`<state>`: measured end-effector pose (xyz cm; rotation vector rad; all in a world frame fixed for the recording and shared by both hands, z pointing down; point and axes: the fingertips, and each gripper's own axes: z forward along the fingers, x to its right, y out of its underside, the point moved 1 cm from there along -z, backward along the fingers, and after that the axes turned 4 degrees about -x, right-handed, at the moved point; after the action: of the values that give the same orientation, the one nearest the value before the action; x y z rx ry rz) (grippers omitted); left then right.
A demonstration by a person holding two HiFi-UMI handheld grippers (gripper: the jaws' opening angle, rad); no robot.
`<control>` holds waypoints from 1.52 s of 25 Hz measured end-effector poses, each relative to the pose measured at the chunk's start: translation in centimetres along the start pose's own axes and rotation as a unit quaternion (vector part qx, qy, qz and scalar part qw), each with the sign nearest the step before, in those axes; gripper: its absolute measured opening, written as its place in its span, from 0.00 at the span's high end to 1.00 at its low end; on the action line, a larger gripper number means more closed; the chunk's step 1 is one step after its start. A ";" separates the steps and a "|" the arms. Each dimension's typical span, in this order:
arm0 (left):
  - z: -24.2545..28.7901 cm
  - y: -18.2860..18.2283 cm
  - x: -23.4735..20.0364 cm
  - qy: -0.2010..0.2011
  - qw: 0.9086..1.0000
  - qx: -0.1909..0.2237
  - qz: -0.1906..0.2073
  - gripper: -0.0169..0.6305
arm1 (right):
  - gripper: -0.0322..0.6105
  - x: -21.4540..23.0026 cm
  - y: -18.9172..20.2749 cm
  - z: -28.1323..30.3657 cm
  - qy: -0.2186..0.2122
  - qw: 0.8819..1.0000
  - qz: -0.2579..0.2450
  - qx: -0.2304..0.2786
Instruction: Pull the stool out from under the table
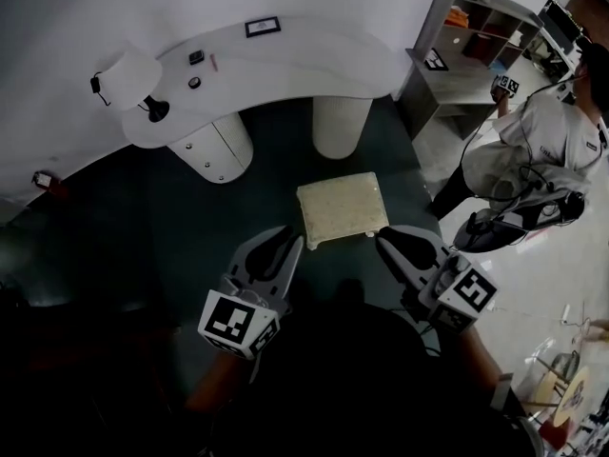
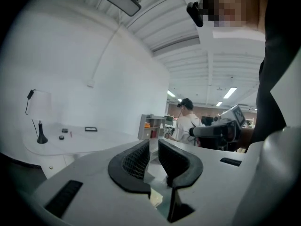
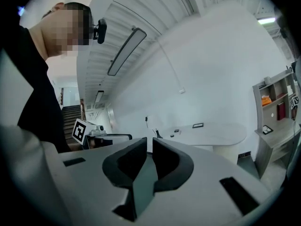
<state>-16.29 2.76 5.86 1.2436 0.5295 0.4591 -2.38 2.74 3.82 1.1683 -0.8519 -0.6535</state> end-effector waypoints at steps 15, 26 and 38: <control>0.7 -1.8 -0.3 -0.069 0.997 0.021 -0.005 0.87 | 0.92 2.6 -1.8 -0.7 -0.015 0.999 -0.025 0.033; 1.7 -2.4 0.1 -0.067 0.998 0.014 0.003 0.87 | 0.92 3.0 -1.9 -0.7 -0.012 0.999 -0.027 0.027; 3.1 -2.8 0.9 -0.059 0.998 0.014 0.012 0.87 | 0.92 4.1 -1.9 -1.4 -0.011 0.999 -0.024 0.031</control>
<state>-13.53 0.21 3.73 1.2967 0.4218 0.3957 0.97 -0.38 2.65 1.2428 -0.8699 -0.6840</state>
